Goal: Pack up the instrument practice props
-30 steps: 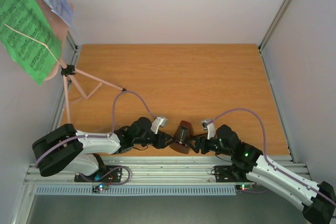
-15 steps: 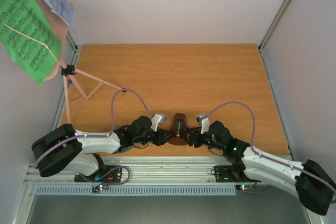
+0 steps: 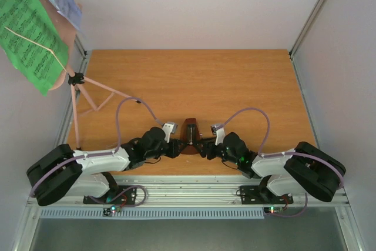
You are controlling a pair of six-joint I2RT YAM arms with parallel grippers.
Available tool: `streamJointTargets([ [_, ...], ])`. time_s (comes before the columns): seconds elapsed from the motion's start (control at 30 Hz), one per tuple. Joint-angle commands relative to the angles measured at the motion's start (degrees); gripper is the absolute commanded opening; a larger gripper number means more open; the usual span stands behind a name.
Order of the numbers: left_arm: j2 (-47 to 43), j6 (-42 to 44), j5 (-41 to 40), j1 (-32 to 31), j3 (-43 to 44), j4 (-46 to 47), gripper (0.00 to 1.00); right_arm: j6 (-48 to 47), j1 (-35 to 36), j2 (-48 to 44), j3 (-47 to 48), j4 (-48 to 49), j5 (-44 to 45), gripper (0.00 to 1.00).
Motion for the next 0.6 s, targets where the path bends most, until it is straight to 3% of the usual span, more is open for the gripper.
streamJointTargets([
  [0.0,-3.04,1.21,1.26,1.5,-0.02,0.55,0.36,0.49,1.3,2.66,-0.49,3.2,-2.43,0.59],
  [0.13,-6.19,1.83,1.58,2.29,0.12,-2.51,0.42,-0.52,1.3,-1.49,0.14,-1.71,-2.03,0.61],
  [0.33,-15.26,2.66,-0.5,3.87,0.04,-11.17,0.64,-2.18,1.3,-15.27,1.34,-17.01,0.96,0.72],
  [0.5,-25.07,0.41,-5.89,6.13,-0.3,-25.26,0.79,-3.19,1.21,-29.65,2.66,-34.9,4.14,0.84],
  [0.57,-28.77,-1.79,-9.88,7.2,0.21,-33.03,0.9,-3.45,1.19,-36.37,3.52,-43.34,6.42,0.87],
])
